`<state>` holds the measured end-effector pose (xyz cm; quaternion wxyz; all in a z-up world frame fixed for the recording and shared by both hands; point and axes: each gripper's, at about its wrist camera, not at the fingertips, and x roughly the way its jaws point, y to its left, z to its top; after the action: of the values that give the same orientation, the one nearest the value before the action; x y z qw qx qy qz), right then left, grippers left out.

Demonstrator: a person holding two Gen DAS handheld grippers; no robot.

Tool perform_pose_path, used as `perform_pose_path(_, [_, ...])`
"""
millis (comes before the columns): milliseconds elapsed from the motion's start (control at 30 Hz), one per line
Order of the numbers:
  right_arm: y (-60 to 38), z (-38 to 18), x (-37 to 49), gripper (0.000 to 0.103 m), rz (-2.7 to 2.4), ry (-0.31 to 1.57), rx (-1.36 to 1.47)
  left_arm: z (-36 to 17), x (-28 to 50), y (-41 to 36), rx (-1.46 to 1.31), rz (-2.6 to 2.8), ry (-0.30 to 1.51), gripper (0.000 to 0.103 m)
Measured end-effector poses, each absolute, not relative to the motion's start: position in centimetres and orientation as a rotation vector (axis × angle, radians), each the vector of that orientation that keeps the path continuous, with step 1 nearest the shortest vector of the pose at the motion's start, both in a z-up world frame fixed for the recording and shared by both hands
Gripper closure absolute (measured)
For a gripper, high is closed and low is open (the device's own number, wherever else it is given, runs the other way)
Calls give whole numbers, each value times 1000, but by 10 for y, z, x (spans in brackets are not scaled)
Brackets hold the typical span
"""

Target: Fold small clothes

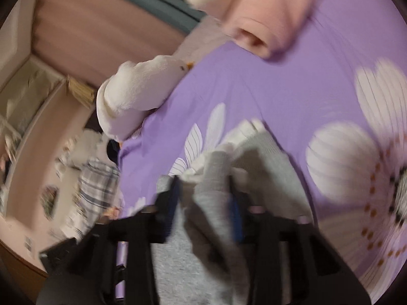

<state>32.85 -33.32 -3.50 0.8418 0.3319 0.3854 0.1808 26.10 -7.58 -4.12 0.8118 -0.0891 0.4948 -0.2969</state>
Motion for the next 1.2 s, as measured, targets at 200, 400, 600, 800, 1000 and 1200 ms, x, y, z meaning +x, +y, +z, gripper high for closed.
perform_pose_path(200, [-325,-3,334,85,361,730,541,-41,264,-83,-174,-640,1046,38])
perform_pose_path(400, [-330,-38,350,77,149,882,386,-46,270,-87,-175,-608,1060,38])
perform_pose_path(600, [-341,-22,329,62,45,795,339,-46,269,-91,-131,-589,1056,38])
perform_pose_path(800, [-329,9,293,62,131,732,244,-47,268,-95,-106,-572,1044,37])
perform_pose_path(1000, [-303,11,263,62,216,745,184,-48,267,-93,-109,-568,1048,36])
perform_pose_path(1200, [-272,3,238,64,303,762,113,-50,265,-92,-106,-553,1045,36])
